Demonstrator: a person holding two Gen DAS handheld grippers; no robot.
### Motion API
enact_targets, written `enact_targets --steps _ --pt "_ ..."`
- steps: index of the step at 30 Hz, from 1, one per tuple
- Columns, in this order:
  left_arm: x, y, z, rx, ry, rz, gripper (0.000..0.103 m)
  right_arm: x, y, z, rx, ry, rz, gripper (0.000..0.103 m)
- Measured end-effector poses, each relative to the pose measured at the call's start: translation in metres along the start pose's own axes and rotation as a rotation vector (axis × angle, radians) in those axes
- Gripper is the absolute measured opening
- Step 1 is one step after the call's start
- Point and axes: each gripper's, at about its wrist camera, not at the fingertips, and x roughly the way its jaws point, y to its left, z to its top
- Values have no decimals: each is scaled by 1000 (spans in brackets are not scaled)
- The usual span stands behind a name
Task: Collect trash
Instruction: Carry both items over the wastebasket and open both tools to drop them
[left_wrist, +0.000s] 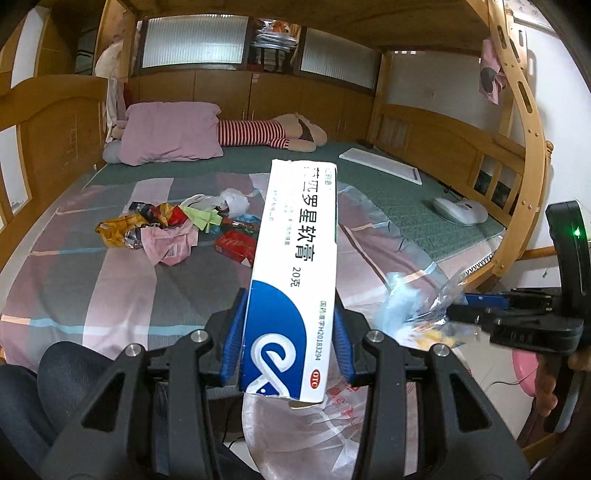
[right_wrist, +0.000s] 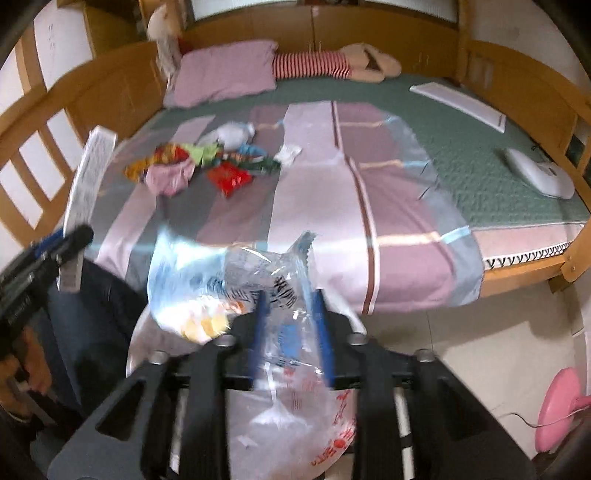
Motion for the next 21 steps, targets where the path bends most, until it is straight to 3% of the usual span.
enact_targets --steps 1,3,8,11,14,18,19,21 --pt "1 -1 0 1 3 -1 43 -5 1 0 0 -21 0 60" --pt "2 -3 -1 4 8 -5 43 -16 -2 2 14 -71 -3 66" --pt "9 -12 -4 24 43 -53 43 -47 -21 11 121 -202 -24 71" --pt "18 -25 -10 74 103 -143 43 -59 -38 13 215 -269 -19 73" --pt "30 -49 -23 169 181 -243 43 -63 -51 14 292 -293 -7 73" --pt "40 -74 -39 269 242 -292 45 -57 -54 14 319 -282 -5 73" --pt "42 -78 -42 281 249 -297 47 -55 -53 14 319 -276 -1 73" --pt "42 -79 -43 286 247 -294 62 -52 -51 13 318 -268 4 73"
